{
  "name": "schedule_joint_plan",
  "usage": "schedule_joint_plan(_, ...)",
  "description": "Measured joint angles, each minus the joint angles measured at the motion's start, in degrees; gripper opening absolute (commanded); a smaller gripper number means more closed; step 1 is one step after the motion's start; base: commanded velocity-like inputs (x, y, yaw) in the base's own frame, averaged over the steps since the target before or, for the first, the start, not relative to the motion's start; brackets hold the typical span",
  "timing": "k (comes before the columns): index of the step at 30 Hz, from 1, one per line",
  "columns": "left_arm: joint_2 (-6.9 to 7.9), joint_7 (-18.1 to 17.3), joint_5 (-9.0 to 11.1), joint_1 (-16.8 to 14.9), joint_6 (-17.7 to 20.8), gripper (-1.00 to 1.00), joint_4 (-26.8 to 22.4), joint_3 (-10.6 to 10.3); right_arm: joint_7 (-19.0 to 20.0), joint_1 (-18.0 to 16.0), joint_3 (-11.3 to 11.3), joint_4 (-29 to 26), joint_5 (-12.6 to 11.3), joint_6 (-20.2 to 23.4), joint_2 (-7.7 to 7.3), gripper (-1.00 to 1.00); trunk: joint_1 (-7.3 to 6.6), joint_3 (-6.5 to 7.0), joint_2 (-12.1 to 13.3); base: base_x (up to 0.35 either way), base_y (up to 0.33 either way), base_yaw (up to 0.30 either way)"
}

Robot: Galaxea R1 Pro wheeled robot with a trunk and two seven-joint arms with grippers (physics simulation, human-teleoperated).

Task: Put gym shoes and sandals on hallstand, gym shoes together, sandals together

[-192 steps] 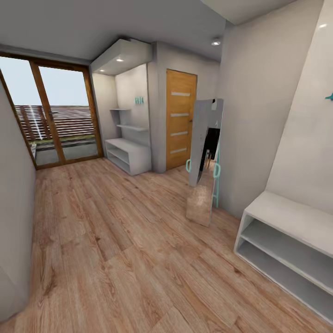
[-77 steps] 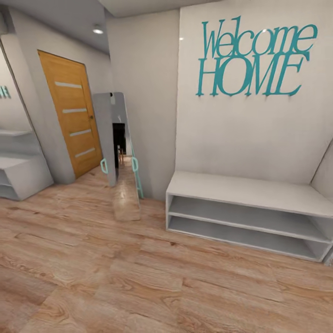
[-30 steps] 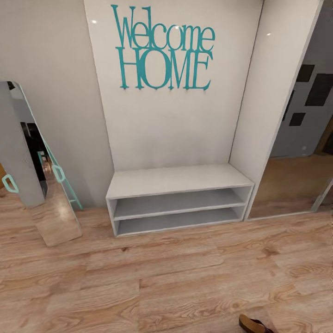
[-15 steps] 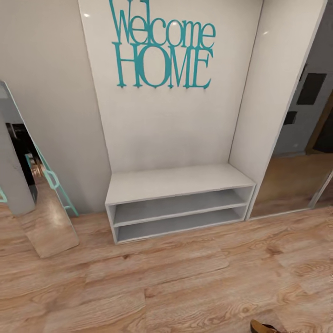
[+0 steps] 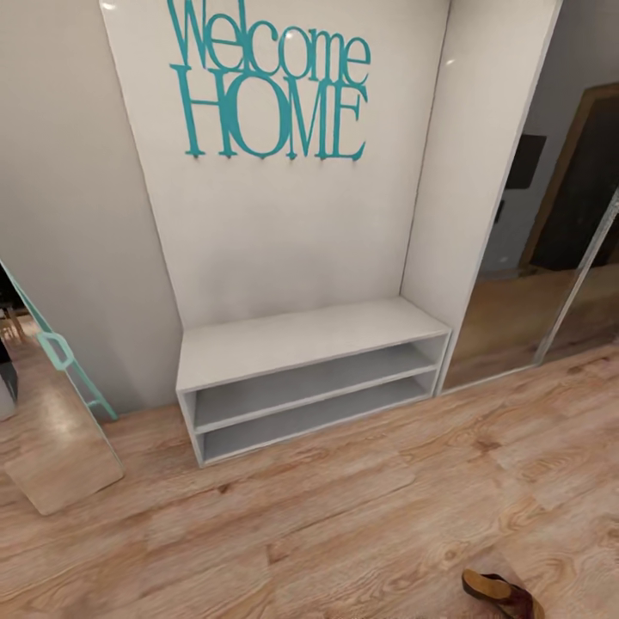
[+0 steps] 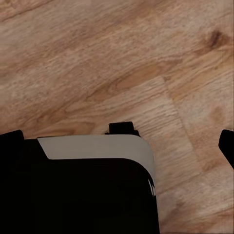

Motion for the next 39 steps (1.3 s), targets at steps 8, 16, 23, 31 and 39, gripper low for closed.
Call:
schedule_joint_plan(8,0.0,0.0,0.0,0.0,0.0,1.0,0.0,0.0,0.0,0.0,0.0,0.0,0.0,0.0,0.0,1.0,0.0,-0.38,0.0,0.001,0.128,-0.261)
schedule_joint_plan(16,0.0,0.0,0.0,0.0,0.0,1.0,0.0,0.0,0.0,0.0,0.0,0.0,0.0,0.0,0.0,1.0,0.0,-0.78,0.0,0.0,0.005,-0.261)
schedule_joint_plan(23,0.0,0.0,0.0,0.0,0.0,1.0,0.0,0.0,0.0,0.0,0.0,0.0,0.0,0.0,0.0,1.0,0.0,-1.13,0.0,0.0,0.0,-0.261)
schedule_joint_plan(31,0.0,0.0,0.0,0.0,0.0,1.0,0.0,0.0,0.0,0.0,0.0,0.0,0.0,0.0,0.0,1.0,0.0,-1.55,0.0,0.0,0.0,-0.261)
schedule_joint_plan(39,0.0,0.0,0.0,0.0,0.0,1.0,0.0,0.0,0.0,0.0,0.0,0.0,0.0,0.0,0.0,1.0,0.0,-1.96,0.0,0.003,0.001,-0.261)
